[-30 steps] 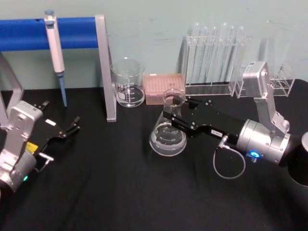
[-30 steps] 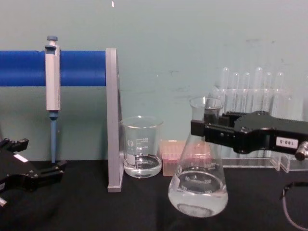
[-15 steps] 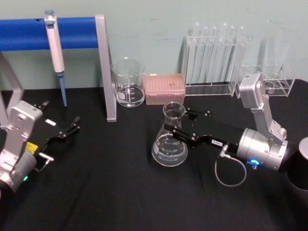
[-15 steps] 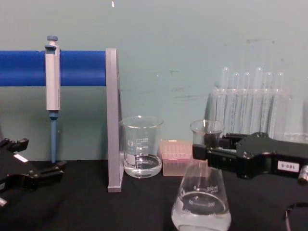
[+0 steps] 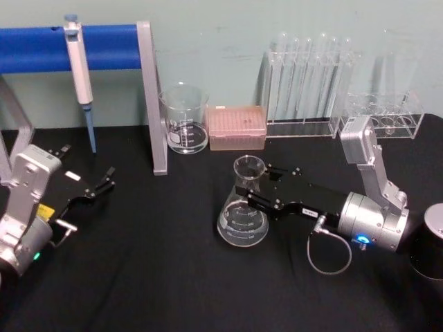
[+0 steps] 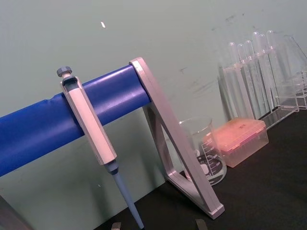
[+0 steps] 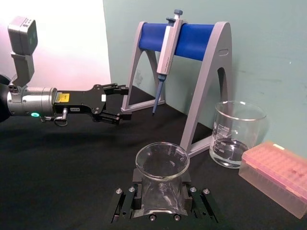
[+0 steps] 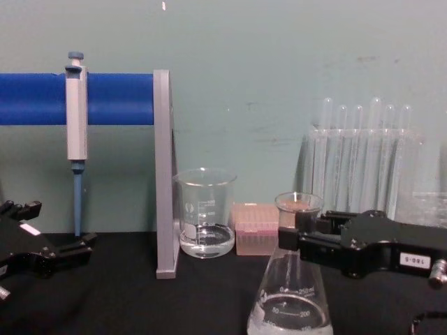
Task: Grasp the erlenmeyer flask with one hand, shake it three times, then place it back.
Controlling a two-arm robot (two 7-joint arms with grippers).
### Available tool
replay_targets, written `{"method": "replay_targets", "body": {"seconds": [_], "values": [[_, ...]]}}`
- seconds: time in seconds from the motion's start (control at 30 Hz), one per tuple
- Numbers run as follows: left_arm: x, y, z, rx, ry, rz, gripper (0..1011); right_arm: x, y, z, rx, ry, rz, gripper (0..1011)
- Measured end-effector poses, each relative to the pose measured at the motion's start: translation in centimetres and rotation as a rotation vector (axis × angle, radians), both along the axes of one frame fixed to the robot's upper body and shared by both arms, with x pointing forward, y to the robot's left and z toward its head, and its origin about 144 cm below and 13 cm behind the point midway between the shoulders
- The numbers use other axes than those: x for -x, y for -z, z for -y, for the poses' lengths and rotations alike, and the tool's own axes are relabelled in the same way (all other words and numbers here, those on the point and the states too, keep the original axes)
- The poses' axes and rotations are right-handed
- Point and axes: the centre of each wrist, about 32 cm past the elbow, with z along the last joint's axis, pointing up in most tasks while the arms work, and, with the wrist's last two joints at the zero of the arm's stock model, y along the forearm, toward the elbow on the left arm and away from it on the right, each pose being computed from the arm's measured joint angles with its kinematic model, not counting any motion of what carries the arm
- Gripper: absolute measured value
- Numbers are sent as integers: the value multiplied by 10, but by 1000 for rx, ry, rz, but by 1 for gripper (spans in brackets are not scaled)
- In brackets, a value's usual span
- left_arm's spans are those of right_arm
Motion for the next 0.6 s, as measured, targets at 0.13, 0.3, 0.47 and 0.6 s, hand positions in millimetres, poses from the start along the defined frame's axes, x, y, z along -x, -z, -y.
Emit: {"method": "replay_targets", "body": {"seconds": [0.13,0.3,0.47,0.6], "values": [[0,0,0,0,0,0,1001,0,2,0,3,-3,-5,449],[0,0,0,0,0,0,1001,-1,3,-1,5,-6,-10,449],[0,0,0,0,0,0,1001,-2,5,-1,8,-7,-15,449],[0,0,0,0,0,0,1001,-3,5,-2,9,-9,-18,449]]}}
